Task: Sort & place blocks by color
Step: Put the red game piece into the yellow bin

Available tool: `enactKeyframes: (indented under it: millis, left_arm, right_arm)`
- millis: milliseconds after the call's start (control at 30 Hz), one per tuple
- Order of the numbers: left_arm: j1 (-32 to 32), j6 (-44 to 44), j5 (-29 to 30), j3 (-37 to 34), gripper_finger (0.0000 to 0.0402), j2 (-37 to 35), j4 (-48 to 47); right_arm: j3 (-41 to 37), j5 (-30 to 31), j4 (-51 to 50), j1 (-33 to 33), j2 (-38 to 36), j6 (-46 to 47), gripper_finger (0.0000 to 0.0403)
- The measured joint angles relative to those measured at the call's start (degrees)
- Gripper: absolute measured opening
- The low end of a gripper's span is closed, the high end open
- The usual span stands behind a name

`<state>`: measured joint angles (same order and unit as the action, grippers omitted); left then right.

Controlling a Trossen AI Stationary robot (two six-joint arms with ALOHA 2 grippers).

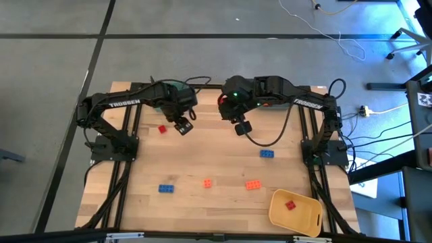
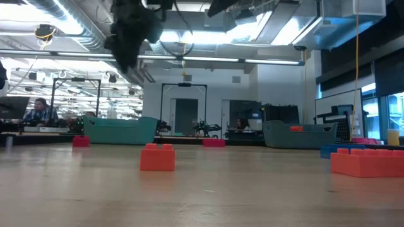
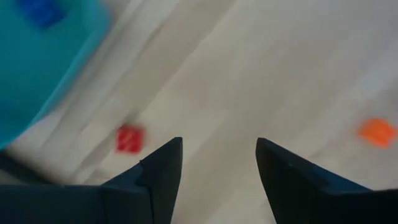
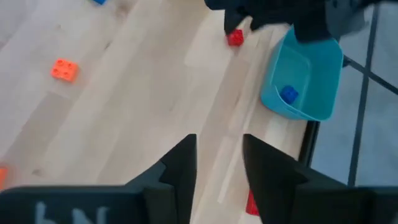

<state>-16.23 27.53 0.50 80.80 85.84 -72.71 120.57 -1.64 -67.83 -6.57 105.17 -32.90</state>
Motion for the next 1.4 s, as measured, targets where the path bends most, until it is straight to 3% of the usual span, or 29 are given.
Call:
enactKeyframes:
  millis: [233, 500, 700, 1100, 1400]
  left_arm:
    - [-1.2, 3.9, 4.5, -7.6, 0.0196, -2.0, -4.7]
    - [-4.5, 2.8, 5.8, -22.3, 0.0196, -2.8, 4.9]
    - [-6.5, 1.9, 6.1, -30.9, 0.0196, -2.7, 17.2]
    - [-10.8, -2.9, 9.0, -36.1, 0.0196, -2.7, 23.0]
    - [-12.9, -5.2, 6.9, -38.4, 0.0196, -2.6, 24.8]
  right_arm:
    - [0.0, 1.1, 0.4, 0.0, 1.4, 0.3, 0.0173]
    - [0.0, 1.1, 1.4, 0.0, 1.4, -0.4, 0.0177]
    - [0.0, 1.1, 2.1, 0.0, 1.4, -0.4, 0.0177]
    - [0.0, 1.0, 2.6, 0.0, 1.4, -0.5, 0.0177]
    - [0.0, 1.0, 3.6, 0.0, 1.4, -0.6, 0.0177]
